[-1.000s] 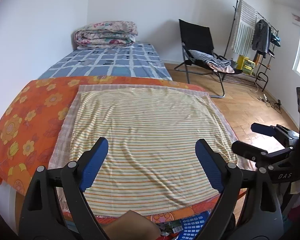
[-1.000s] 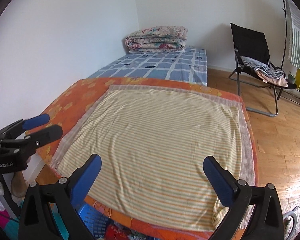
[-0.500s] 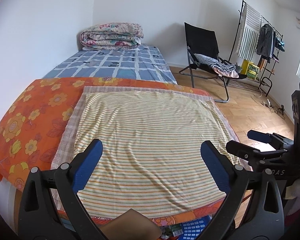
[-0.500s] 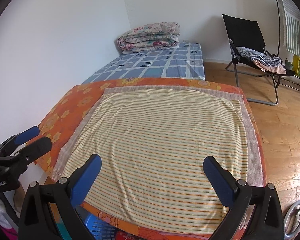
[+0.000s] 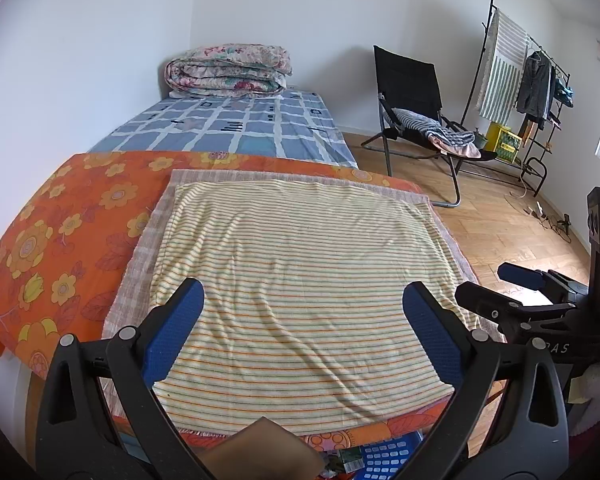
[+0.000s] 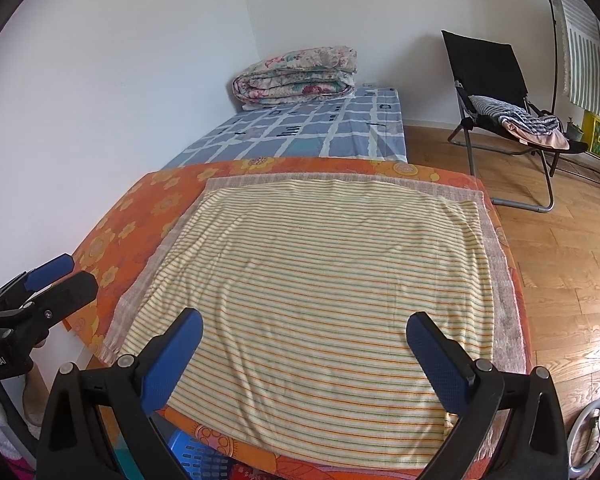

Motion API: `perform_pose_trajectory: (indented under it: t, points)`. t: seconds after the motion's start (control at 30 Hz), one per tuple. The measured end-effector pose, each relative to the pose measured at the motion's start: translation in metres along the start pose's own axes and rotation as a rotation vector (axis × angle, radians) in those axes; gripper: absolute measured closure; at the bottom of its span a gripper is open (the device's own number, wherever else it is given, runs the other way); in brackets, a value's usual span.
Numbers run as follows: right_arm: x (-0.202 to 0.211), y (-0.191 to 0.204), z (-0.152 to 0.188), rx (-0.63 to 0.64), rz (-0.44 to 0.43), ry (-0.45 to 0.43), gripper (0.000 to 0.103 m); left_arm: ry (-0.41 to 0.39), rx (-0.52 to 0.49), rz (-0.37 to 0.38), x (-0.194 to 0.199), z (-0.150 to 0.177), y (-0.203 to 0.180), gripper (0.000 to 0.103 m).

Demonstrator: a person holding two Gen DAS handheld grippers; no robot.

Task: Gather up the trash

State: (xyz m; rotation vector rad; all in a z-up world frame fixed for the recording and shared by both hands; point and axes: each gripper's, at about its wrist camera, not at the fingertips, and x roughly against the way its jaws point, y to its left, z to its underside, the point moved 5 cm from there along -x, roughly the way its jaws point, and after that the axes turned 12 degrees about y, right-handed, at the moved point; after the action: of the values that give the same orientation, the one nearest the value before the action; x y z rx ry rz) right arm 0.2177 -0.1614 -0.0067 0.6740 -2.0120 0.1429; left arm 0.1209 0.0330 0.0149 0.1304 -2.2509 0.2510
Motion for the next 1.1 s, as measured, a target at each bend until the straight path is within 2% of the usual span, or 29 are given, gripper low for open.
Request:
perform_pose_trajectory:
  t: [1.1]
  points:
    - [-0.0051, -0.0012, 0.0081, 0.014, 0.002, 0.016, 0.000, 0.001, 0.004, -0.008, 0.0008, 0.0008, 0.0029, 0.001]
